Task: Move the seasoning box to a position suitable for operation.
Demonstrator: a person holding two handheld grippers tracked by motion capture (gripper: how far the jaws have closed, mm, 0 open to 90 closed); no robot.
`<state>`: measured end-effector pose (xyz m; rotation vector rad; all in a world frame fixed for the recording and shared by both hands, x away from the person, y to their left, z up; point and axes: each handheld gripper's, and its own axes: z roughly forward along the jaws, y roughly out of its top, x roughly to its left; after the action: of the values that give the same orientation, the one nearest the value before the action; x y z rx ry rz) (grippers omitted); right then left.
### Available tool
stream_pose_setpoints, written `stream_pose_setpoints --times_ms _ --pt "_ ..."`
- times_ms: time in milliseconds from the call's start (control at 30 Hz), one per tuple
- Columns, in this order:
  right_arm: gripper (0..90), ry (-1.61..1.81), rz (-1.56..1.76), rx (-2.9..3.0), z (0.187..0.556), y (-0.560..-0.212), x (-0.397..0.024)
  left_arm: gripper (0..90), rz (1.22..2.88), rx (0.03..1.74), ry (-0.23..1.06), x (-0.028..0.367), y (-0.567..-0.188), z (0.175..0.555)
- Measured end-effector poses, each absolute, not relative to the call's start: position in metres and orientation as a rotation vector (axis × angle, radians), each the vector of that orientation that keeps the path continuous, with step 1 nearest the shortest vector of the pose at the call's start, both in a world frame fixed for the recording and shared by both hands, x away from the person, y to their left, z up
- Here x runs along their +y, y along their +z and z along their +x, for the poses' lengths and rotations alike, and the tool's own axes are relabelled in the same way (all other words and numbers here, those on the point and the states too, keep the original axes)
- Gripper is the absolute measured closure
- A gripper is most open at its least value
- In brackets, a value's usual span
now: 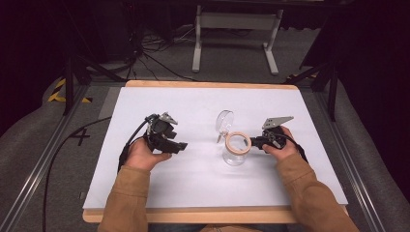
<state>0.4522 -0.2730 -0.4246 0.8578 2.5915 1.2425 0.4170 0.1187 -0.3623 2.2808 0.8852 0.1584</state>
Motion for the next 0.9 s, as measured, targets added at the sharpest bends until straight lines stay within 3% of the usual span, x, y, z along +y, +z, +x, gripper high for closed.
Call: stream_pose_setpoints --times_ms 533,900 --pt "89.7 1.221 0.847 2.601 0.451 -0.425 -0.267 36.8 2.284 0.956 0.114 0.119 -0.362 0.418" --pt "89.8 1.181 0.844 2.601 0.440 -0.425 -0.264 33.9 2.275 0.896 0.122 0.112 -0.357 0.423"
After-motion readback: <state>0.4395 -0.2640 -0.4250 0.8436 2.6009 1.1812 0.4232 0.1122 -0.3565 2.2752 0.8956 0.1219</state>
